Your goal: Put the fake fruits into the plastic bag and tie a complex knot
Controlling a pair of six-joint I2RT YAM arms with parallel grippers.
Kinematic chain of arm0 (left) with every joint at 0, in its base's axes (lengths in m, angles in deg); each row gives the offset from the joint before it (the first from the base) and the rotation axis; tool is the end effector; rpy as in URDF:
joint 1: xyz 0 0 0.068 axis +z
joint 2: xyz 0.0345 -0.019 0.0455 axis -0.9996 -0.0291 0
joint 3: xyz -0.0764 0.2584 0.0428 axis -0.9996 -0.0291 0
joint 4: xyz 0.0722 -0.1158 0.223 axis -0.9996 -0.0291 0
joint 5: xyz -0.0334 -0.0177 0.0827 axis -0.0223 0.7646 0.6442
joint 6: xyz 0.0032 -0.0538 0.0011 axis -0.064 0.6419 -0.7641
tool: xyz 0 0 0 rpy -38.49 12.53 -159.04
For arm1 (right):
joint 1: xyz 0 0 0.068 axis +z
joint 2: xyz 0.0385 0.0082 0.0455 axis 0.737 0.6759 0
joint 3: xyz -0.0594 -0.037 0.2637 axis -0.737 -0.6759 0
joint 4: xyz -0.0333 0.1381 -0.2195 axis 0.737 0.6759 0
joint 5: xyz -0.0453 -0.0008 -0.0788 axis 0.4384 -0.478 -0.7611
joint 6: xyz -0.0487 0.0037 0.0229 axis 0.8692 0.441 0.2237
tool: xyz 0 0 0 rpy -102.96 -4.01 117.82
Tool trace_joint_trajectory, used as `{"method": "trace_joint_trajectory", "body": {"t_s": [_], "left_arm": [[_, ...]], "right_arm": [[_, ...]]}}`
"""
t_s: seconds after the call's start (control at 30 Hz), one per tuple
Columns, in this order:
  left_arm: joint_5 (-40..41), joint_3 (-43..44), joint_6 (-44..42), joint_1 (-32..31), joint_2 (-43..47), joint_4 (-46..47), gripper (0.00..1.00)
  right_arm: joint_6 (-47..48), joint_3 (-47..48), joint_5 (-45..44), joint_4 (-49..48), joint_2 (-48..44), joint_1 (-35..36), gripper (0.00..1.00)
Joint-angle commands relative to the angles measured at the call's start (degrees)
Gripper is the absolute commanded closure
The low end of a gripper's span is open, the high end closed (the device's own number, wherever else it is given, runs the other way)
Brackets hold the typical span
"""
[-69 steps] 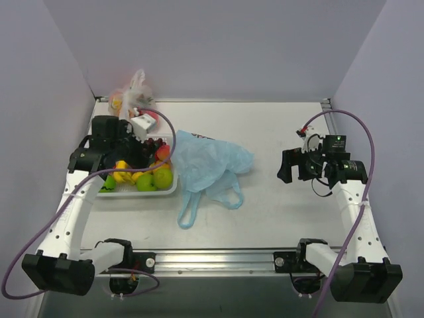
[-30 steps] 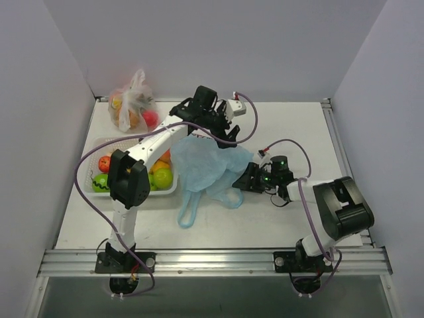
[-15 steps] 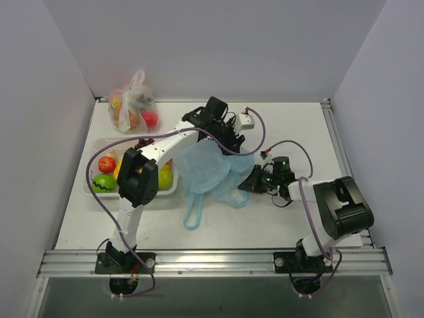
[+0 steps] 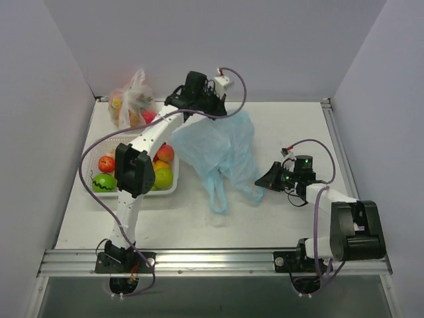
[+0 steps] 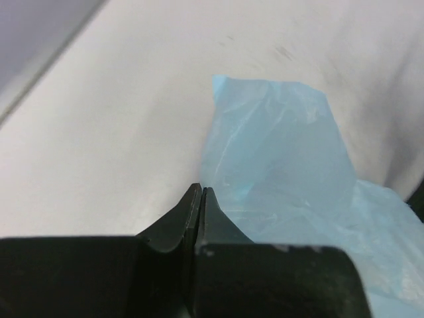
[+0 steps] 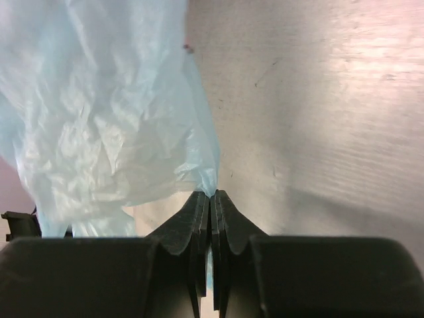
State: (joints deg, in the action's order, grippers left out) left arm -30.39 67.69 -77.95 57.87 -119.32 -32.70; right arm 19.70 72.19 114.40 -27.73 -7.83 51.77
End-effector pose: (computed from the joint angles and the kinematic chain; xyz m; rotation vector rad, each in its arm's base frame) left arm 0.4397 -0.2779 0.3060 1.0241 1.9262 -0.7230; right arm 0.2477 0.0436 0.1602 -0.0463 2.1562 1.1496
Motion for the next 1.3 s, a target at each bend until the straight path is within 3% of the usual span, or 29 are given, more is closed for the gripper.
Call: {"method": "trace_joint_trajectory", "body": {"t_s": [0.0,0.33,0.37,0.4,0.47,0.5,0.6,0.73,0.93,1.1,1.27], "left_arm": [[3.4,6.4,10.3,6.2,-2.3,7.5,1.0],[2.4,10.3,10.4,6.6,-8.6,9.4,0.99],[-0.9,10.8,10.4,6.6,-9.0,9.4,0.86],[-2.1,11.5,12.0,6.4,-9.3,9.4,0.62],[-4.6,12.3,13.7,5.9,-8.8,9.5,0.37],[-9.5,11.6,16.5,5.5,-5.8,9.5,0.12],[-13.4,9.4,17.7,5.6,-3.4,9.3,0.03],[-16.8,1.9,20.9,6.1,6.5,8.6,0.03],[-16.9,-14.9,22.5,7.2,22.9,10.6,0.02],[-16.9,-26.7,23.4,8.9,35.6,11.3,0.03],[-15.1,-42.3,17.7,10.7,47.9,8.9,0.03]], "right_arm": [[4.8,-0.6,3.7,9.6,-7.7,-2.4,1.0],[12.8,3.5,8.3,29.9,-24.3,-4.1,1.0],[13.3,4.2,7.2,32.0,-25.2,-3.8,1.0],[15.2,6.3,5.4,33.3,-26.2,-3.7,0.78],[17.2,8.7,2.2,36.4,-26.8,-3.7,0.43],[22.6,11.7,-3.5,38.3,-29.0,-3.5,0.01],[26.5,12.5,-9.1,37.2,-31.9,-2.3,0.0],[38.5,11.0,-22.2,33.1,-33.7,7.1,0.0],[45.0,6.0,-30.7,25.1,-27.1,17.2,0.0],[46.2,7.4,-32.5,18.3,-17.1,21.7,0.0],[45.3,10.1,-30.5,17.7,-8.5,22.6,0.0]]}}
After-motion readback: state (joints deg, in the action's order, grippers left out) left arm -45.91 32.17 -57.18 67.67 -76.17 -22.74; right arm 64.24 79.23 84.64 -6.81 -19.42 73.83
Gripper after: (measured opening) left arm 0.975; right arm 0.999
